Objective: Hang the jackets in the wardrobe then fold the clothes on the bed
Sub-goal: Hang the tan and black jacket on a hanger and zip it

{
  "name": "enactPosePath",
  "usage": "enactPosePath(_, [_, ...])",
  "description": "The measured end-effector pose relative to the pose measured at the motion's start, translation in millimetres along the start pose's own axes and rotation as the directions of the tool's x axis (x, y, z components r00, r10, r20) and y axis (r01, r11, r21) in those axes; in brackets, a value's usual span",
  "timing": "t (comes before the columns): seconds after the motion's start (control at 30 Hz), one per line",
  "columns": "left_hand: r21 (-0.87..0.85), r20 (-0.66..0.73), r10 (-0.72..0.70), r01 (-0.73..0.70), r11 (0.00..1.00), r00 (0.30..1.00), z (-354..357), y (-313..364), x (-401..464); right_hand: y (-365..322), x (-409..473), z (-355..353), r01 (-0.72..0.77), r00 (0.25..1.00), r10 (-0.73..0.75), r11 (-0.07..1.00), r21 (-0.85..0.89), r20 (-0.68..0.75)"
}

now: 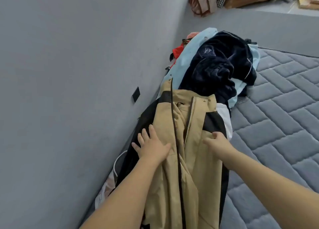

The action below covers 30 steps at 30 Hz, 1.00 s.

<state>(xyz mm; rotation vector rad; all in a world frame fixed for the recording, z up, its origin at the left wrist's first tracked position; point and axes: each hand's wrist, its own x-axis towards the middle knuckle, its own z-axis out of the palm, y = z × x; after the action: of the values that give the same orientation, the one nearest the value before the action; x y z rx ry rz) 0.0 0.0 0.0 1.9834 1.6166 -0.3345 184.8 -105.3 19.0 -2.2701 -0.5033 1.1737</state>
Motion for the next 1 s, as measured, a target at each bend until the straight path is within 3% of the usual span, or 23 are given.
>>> enactPosePath(0.17, [-0.078,0.054,0.119,-0.115,0.99,0.991,8,1,31,-26,53,27,0.092,0.954,-0.15,0.97,-0.224,-0.26])
enactPosePath(0.23, [-0.064,0.105,0.203,-0.197,0.978,0.974,11,-8,14,-34,62,33,0.071,0.948,-0.152,0.958,-0.279,-0.28])
enactPosePath(0.3, [-0.017,0.253,0.247,-0.251,0.968,0.935,9,-20,-11,-42,64,31,0.044,0.957,-0.12,0.96,-0.277,-0.265])
enactPosePath(0.37, [0.136,0.483,0.201,-0.3,0.944,0.852,-2,-34,-37,-39,63,29,0.063,0.966,-0.134,0.951,-0.304,-0.219])
enactPosePath(0.43, [0.329,0.612,0.016,-0.272,0.905,0.791,-18,-45,-45,-25,56,24,0.093,0.977,-0.147,0.947,-0.309,-0.157])
enactPosePath(0.5, [0.378,0.522,-0.061,-0.166,0.911,0.851,-36,-44,-34,-9,53,16,0.072,0.991,-0.097,0.967,-0.243,-0.092])
enactPosePath(0.6, [0.203,0.186,0.063,-0.102,0.974,0.981,-52,-18,3,-7,58,-4,-0.03,0.996,0.02,0.993,-0.115,-0.085])
enactPosePath(0.7, [-0.012,0.111,0.141,-0.141,0.99,0.984,-34,8,39,-21,77,-11,-0.054,0.996,0.052,0.998,-0.016,-0.077])
enactPosePath(0.8, [-0.423,0.19,0.008,0.074,0.903,0.982,-2,11,52,-30,89,-6,0.003,1.0,-0.007,0.987,-0.16,-0.021])
enactPosePath(0.87, [-0.486,0.161,-0.067,0.138,0.863,0.985,13,4,45,-27,86,-4,0.04,0.993,-0.071,0.953,-0.3,-0.091])
enactPosePath(0.93, [-0.532,0.06,-0.064,0.086,0.842,0.996,14,0,33,-22,72,-8,0.03,0.98,-0.103,0.919,-0.392,-0.167])
enactPosePath(0.97, [-0.579,-0.003,-0.069,0.055,0.814,0.998,8,1,25,-21,60,-13,0.03,0.977,-0.103,0.934,-0.355,-0.187])
enactPosePath(1.0, [-0.632,-0.059,-0.079,0.024,0.775,0.995,-1,3,18,-20,49,-18,0.056,0.98,-0.092,0.978,-0.202,-0.176])
